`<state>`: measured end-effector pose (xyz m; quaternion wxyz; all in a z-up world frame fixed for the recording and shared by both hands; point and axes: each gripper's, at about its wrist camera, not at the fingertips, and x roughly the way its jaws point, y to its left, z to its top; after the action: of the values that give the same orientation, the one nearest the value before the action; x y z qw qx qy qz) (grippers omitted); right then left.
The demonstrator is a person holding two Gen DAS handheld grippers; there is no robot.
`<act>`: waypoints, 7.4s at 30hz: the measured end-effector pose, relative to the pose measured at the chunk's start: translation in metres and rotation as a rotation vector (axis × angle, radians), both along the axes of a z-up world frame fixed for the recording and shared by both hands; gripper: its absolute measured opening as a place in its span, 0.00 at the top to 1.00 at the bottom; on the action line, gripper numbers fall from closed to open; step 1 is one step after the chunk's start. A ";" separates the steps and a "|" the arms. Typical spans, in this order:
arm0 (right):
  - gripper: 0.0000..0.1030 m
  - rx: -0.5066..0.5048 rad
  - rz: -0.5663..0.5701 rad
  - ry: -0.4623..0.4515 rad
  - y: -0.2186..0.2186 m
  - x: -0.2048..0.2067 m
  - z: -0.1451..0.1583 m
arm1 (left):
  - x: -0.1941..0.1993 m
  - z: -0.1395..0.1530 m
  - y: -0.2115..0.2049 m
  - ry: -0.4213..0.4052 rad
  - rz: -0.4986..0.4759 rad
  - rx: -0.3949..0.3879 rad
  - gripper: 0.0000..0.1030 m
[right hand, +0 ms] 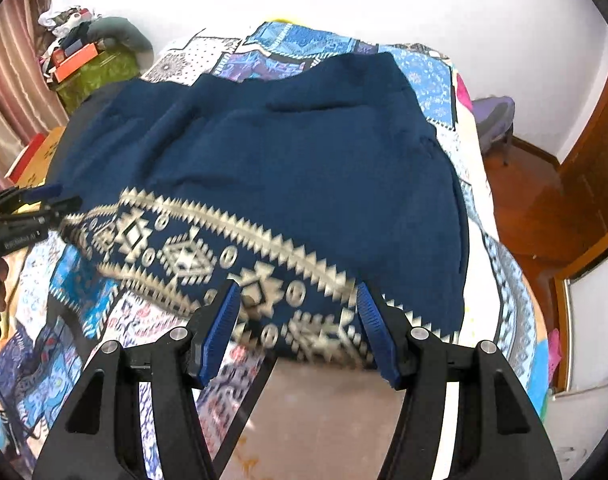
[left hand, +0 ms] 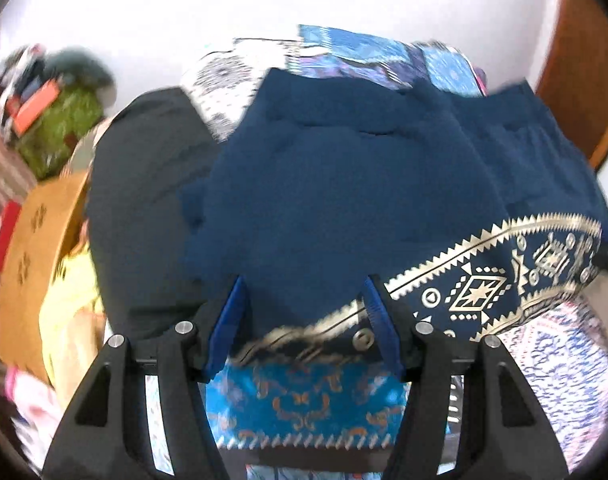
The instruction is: Fold large clothes
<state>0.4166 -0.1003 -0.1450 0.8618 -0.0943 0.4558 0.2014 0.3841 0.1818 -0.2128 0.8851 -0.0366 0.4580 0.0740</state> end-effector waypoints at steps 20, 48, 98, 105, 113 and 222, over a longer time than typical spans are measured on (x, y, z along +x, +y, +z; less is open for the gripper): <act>0.44 0.021 0.009 -0.056 0.019 -0.009 0.016 | -0.051 -0.090 0.080 -0.077 0.267 -0.822 0.41; 0.44 0.021 0.003 0.016 0.033 0.007 0.004 | -0.028 -0.061 0.055 -0.254 0.272 -0.638 0.87; 0.41 0.194 -0.197 -0.044 -0.104 0.015 0.065 | 0.015 0.036 -0.264 0.006 -0.571 -0.219 0.82; 0.41 0.254 -0.120 -0.037 -0.070 0.014 0.067 | -0.014 0.067 -0.248 -0.089 -0.613 -0.072 0.50; 0.39 0.244 -0.045 0.030 -0.030 0.022 0.042 | -0.025 0.088 -0.170 -0.208 -0.412 0.041 0.36; 0.78 0.494 0.254 0.242 0.267 0.106 0.038 | 0.037 0.092 0.195 -0.219 0.058 -0.489 0.49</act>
<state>0.5230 0.1667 -0.1067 0.7661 0.0866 0.4769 0.4222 0.4215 0.3771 -0.1210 0.8918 -0.2701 0.3625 -0.0180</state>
